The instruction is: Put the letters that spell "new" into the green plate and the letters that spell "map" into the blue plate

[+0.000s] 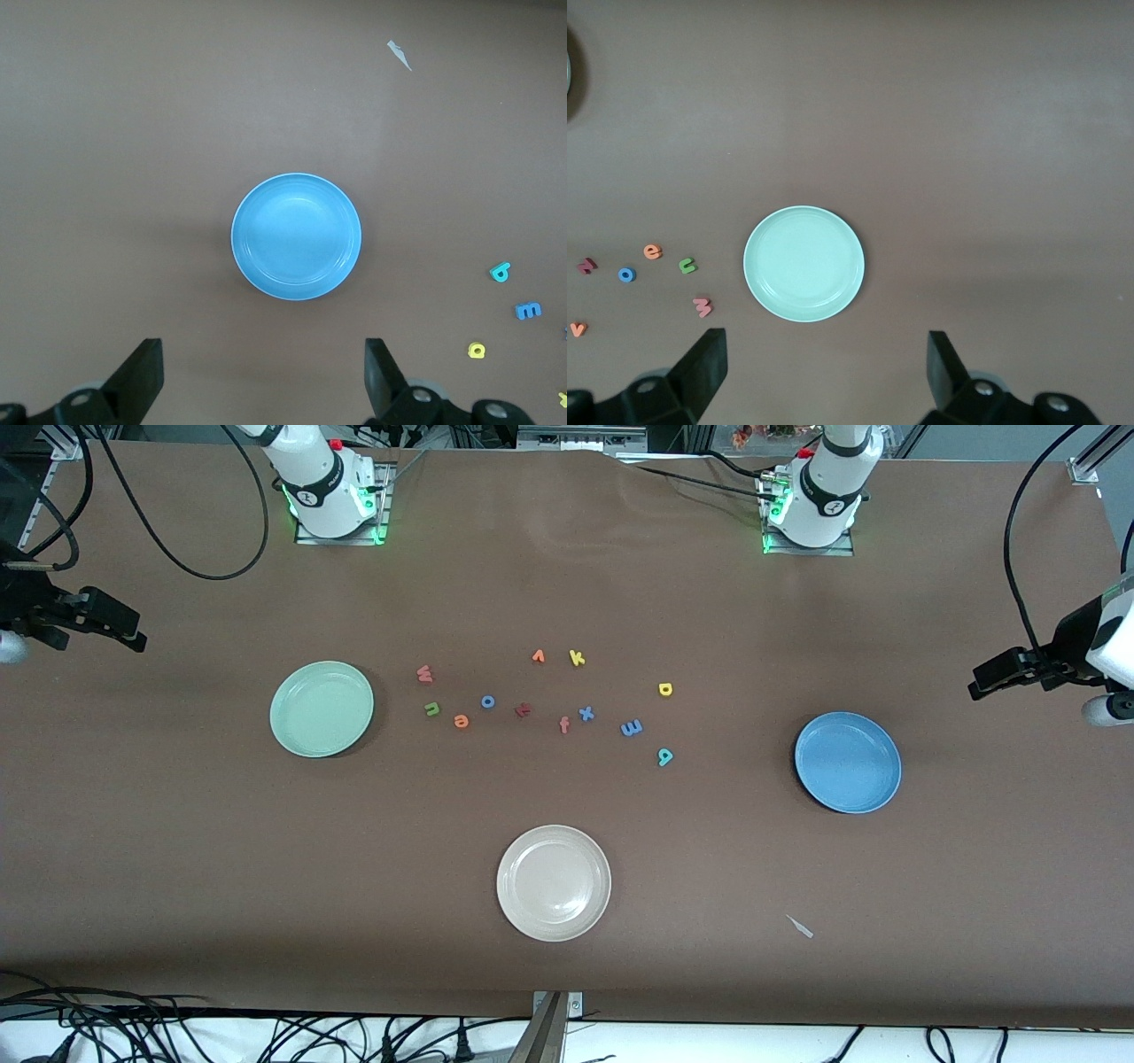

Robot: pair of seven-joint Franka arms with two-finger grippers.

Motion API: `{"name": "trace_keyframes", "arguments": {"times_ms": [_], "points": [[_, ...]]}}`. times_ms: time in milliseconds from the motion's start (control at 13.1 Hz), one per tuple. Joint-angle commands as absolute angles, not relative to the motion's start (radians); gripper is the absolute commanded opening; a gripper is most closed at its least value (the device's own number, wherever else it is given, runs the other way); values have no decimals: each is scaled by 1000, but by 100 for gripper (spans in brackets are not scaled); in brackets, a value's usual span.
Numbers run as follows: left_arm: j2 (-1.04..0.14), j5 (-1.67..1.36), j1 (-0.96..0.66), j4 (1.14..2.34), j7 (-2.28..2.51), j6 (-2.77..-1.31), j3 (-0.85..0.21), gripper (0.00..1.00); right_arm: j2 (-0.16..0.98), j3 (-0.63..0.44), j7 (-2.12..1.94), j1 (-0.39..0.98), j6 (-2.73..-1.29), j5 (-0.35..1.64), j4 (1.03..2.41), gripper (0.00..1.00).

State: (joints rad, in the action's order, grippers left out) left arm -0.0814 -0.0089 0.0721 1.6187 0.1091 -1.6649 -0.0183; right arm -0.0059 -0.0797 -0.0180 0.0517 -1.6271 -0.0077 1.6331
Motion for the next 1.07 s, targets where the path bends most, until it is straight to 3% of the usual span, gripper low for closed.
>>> {"name": "trace_keyframes", "arguments": {"times_ms": [0,994], "points": [[-71,-35,72,1629,84,-1674,-17,100,-2,-75,-20,52,-1609,-11,1612,100],[-66,-35,72,1629,86,-1672,-17,100,-5,-61,-23,54,-1608,-11,1611,100]]}}
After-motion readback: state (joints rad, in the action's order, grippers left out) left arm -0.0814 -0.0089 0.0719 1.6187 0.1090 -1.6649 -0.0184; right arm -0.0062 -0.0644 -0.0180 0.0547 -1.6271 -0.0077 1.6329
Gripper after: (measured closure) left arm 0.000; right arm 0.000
